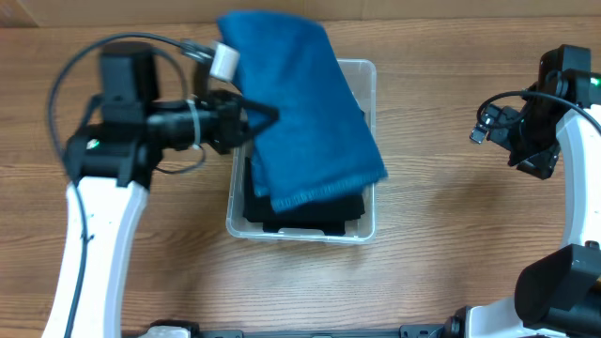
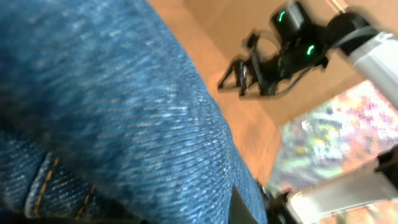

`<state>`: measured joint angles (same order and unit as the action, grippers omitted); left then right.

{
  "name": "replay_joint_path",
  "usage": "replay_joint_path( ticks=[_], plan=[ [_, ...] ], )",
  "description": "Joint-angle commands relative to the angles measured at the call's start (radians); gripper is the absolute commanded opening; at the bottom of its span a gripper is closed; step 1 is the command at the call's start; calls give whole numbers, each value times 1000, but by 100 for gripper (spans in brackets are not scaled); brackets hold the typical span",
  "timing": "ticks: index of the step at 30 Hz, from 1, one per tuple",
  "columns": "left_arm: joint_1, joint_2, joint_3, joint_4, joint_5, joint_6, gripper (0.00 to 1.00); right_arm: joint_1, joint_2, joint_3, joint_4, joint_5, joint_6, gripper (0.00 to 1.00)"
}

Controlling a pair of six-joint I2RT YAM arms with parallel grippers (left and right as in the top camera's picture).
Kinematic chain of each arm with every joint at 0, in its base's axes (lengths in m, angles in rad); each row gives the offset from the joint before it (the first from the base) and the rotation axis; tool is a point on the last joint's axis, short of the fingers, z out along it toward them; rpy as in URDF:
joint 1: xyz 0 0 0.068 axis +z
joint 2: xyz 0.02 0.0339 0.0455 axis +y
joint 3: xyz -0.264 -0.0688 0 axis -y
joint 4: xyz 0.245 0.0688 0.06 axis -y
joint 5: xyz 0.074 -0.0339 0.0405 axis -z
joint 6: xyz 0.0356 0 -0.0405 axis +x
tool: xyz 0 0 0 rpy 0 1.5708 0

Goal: Pack container
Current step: 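Lay the teal denim cloth over the contents of the container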

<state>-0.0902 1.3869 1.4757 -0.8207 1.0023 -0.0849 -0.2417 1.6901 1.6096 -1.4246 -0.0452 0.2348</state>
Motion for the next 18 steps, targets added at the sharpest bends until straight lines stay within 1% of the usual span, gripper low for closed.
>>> replay_joint_path(
  ticks=[1, 3, 4, 6, 9, 11, 12, 13, 14, 16, 18],
  plan=[
    [-44, 120, 32, -60, -42, 121, 4, -1, -10, 0, 5, -1, -7, 100],
    [-45, 206, 32, -80, -40, 176, 4, -1, -10, 0, 6, -1, -7, 100],
    [-56, 272, 32, -99, 7, 267, 4, -1, -10, 0, 6, -1, -7, 100],
    [-64, 328, 32, -127, 53, 390, 4, -1, -10, 0, 5, -1, -8, 100],
    [-61, 333, 41, -179, 125, 492, 4, -1, -10, 0, 5, -1, -8, 100],
    [-64, 332, 93, -265, 170, 583, 4, -1, -10, 0, 6, -1, -8, 100],
    [-70, 333, 151, -358, 154, 679, 4, -1, -10, 0, 5, -1, -8, 100],
    [-75, 333, 186, -408, 106, 727, 4, -1, -10, 0, 5, -1, -8, 100],
    [-86, 333, 221, -457, 19, 772, 4, -1, -10, 0, 5, -1, -8, 100],
    [-113, 333, 242, -484, -96, 819, 4, -1, -10, 0, 5, -1, -8, 100],
    [-116, 344, 242, -482, -83, 847, 4, -1, -10, 0, 5, -1, -8, 100]
  ],
)
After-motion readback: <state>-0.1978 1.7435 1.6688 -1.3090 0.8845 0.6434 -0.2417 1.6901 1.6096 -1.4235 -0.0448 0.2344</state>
